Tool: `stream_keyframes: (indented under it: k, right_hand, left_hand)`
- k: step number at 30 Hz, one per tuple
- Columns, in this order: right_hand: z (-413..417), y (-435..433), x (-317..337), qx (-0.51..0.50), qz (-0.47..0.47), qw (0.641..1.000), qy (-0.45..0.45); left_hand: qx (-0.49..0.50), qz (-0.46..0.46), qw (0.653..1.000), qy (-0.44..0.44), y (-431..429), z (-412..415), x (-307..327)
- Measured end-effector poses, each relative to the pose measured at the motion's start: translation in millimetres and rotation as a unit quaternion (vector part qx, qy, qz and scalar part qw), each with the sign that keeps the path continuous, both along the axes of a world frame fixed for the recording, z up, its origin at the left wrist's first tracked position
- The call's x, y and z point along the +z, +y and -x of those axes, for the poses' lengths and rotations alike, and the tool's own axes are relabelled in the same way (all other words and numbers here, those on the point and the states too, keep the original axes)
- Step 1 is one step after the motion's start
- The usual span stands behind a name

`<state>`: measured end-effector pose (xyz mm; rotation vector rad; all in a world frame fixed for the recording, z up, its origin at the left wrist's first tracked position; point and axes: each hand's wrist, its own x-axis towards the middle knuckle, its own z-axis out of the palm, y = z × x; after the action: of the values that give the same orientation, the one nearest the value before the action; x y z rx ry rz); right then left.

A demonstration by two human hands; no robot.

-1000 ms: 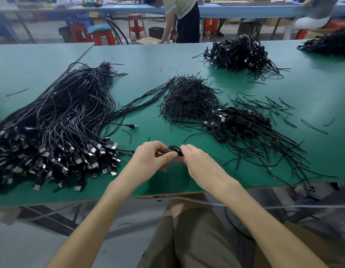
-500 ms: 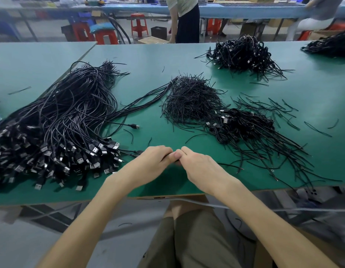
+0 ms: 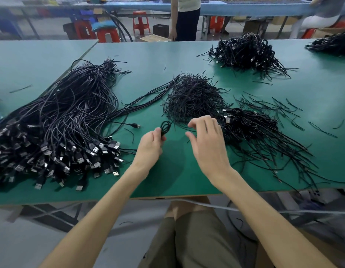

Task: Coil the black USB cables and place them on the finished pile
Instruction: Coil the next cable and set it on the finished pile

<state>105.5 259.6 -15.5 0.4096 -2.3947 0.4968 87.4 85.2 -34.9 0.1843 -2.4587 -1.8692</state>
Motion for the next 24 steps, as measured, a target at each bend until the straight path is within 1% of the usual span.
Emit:
stream_keyframes:
  k: [2,4,6,7,10,11,14,16,18,20,22,24]
  right_hand:
    - [11,0,-4,-0.04,0.051,0.994,-0.083]
    - [24,-3,-11,-0.098,0.054,0.981,-0.158]
    - [36,-5,-16,-0.127,0.048,0.975,-0.174]
    - [41,-6,-18,-0.133,0.047,0.974,-0.176]
    - [53,-8,-24,-0.152,0.046,0.963,-0.216]
    - [55,-9,-25,-0.155,0.046,0.96,-0.229]
    - [62,-13,-23,-0.151,0.02,0.956,-0.251]
    - [64,-13,-19,-0.156,-0.024,0.952,-0.262]
    - [62,-10,-17,-0.162,-0.076,0.949,-0.26]
    - [57,-5,-14,-0.168,-0.101,0.949,-0.249]
    - [48,1,-11,-0.163,-0.078,0.957,-0.226]
    - [35,9,-8,-0.138,0.0,0.97,-0.202]
  left_hand:
    - [0.034,-0.027,0.999,0.018,14,0,-3]
    - [0.044,0.001,0.998,0.045,28,0,-6]
    - [0.04,0.033,0.997,0.058,37,1,-9]
    - [0.042,0.029,0.997,0.058,39,4,-10]
    - [0.051,-0.035,0.997,0.048,33,8,-14]
    - [0.05,-0.04,0.997,0.05,30,7,-16]
    - [0.043,-0.024,0.997,0.064,29,5,-19]
    - [0.045,-0.012,0.997,0.065,32,6,-20]
    - [0.041,0.005,0.997,0.064,34,6,-20]
    - [0.039,0.003,0.997,0.067,33,5,-22]
    - [0.041,0.003,0.997,0.067,32,5,-21]
    - [0.044,0.013,0.997,0.067,31,5,-20]
